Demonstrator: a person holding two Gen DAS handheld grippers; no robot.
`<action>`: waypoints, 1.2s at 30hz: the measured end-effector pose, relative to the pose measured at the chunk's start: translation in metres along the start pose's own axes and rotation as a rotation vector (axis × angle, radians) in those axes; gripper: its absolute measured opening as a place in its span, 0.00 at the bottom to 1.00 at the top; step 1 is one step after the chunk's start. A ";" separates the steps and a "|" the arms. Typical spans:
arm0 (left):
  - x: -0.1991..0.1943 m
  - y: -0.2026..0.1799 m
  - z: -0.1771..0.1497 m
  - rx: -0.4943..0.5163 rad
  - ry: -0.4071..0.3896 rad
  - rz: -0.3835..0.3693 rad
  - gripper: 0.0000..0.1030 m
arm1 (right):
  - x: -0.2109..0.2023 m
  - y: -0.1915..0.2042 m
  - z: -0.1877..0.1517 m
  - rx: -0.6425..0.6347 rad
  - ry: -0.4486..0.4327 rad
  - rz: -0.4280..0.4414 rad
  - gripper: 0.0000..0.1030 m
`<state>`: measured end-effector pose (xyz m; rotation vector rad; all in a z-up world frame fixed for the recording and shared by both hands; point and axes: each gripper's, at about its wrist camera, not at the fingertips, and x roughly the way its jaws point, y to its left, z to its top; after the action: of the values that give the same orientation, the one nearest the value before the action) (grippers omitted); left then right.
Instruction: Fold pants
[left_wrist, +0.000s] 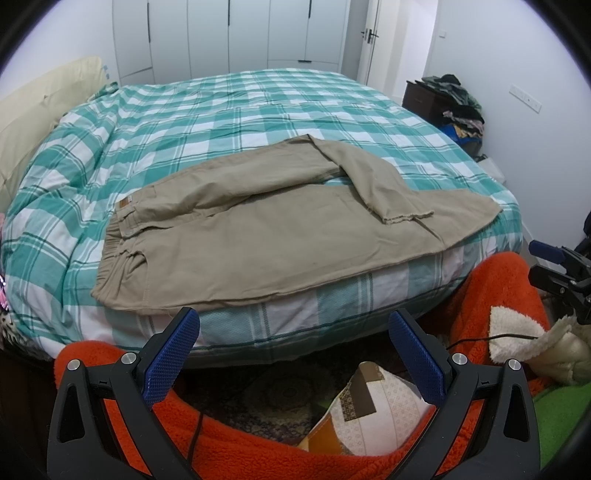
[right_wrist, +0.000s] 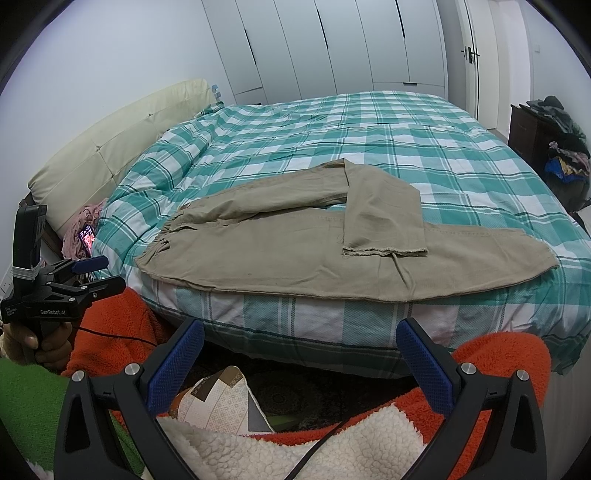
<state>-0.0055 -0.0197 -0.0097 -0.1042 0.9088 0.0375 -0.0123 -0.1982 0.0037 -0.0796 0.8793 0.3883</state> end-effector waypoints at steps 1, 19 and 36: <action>0.000 0.000 0.000 0.000 0.000 0.000 0.99 | 0.000 0.000 0.000 0.000 0.000 0.000 1.00; 0.000 -0.001 0.000 0.002 0.000 0.001 0.99 | 0.002 0.001 -0.002 -0.013 -0.001 -0.005 1.00; 0.001 -0.002 0.000 0.001 0.002 0.001 0.99 | 0.003 0.001 -0.003 -0.012 0.000 -0.007 1.00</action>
<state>-0.0045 -0.0214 -0.0107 -0.1027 0.9107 0.0381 -0.0133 -0.1967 -0.0003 -0.0940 0.8767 0.3873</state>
